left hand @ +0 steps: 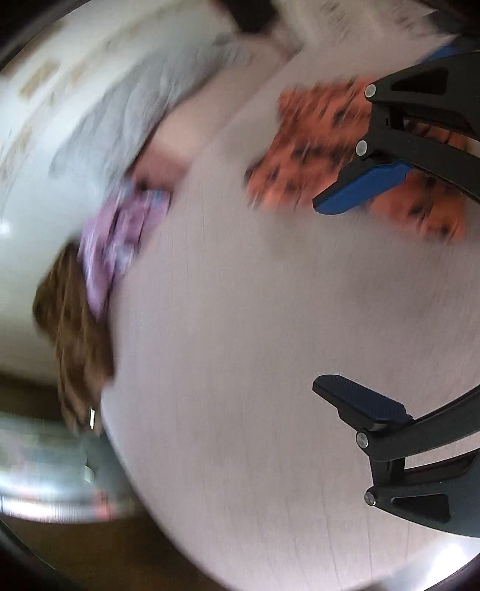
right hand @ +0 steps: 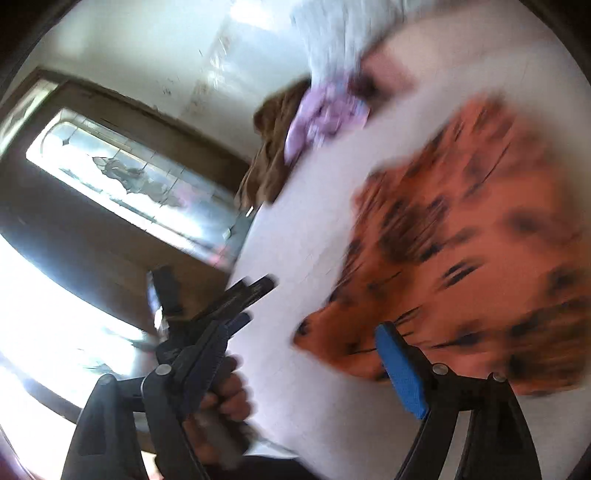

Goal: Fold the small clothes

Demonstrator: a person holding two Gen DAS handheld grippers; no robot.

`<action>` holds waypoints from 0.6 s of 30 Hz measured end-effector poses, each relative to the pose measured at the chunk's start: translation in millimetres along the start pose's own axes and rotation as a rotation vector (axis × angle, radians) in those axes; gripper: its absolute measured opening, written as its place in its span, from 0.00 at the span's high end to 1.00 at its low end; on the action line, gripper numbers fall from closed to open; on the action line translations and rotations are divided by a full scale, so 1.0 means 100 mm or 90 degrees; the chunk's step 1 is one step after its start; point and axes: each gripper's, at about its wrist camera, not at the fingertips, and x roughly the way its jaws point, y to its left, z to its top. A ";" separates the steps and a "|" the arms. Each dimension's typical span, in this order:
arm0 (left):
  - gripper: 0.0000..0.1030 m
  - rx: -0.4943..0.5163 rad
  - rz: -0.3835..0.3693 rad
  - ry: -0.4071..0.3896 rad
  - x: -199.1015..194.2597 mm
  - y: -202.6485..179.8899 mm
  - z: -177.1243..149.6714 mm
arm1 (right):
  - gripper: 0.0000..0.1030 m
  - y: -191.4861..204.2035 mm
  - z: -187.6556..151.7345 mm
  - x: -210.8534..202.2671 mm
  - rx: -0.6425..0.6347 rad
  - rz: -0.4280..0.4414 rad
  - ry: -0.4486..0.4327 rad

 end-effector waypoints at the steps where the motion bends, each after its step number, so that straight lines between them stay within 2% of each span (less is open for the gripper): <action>1: 0.14 0.014 -0.034 0.013 0.00 -0.08 -0.04 | 0.32 -0.04 0.02 -0.17 -0.021 -0.029 -0.028; 2: 0.14 0.026 -0.073 0.023 -0.01 -0.16 -0.08 | 0.50 -0.10 0.03 -0.32 -0.035 -0.068 -0.054; 3: 0.14 0.044 -0.119 0.034 -0.02 -0.28 -0.15 | 0.62 -0.20 0.06 -0.44 -0.037 -0.111 -0.070; 4: 0.14 0.062 -0.136 0.038 -0.04 -0.37 -0.19 | 0.66 -0.33 0.07 -0.56 -0.030 -0.150 -0.078; 5: 0.14 0.083 -0.135 0.039 -0.04 -0.45 -0.25 | 0.66 -0.43 0.09 -0.60 -0.020 -0.167 -0.081; 7: 0.14 0.107 -0.104 0.047 0.00 -0.60 -0.35 | 0.66 -0.62 0.09 -0.58 -0.004 -0.191 -0.073; 9: 0.14 0.121 -0.074 0.092 0.18 -0.70 -0.48 | 0.66 -0.82 0.03 -0.43 0.002 -0.213 -0.017; 10: 0.26 0.128 -0.050 0.116 0.28 -0.72 -0.54 | 0.65 -0.89 -0.04 -0.32 0.001 -0.220 0.008; 11: 0.42 0.126 -0.037 0.136 0.37 -0.72 -0.59 | 0.65 -0.91 -0.11 -0.33 -0.010 -0.217 0.006; 13: 0.60 0.090 -0.085 0.132 0.35 -0.69 -0.61 | 0.66 -0.88 -0.06 -0.35 -0.023 -0.211 0.015; 14: 0.65 0.112 -0.083 0.120 0.32 -0.72 -0.61 | 0.66 -0.87 0.00 -0.36 -0.023 -0.210 0.030; 15: 0.67 0.128 -0.080 0.114 0.31 -0.74 -0.62 | 0.66 -0.84 0.05 -0.37 -0.029 -0.210 0.033; 18: 0.71 0.130 -0.096 0.105 0.28 -0.73 -0.65 | 0.66 -0.80 0.30 -0.51 -0.056 -0.220 0.003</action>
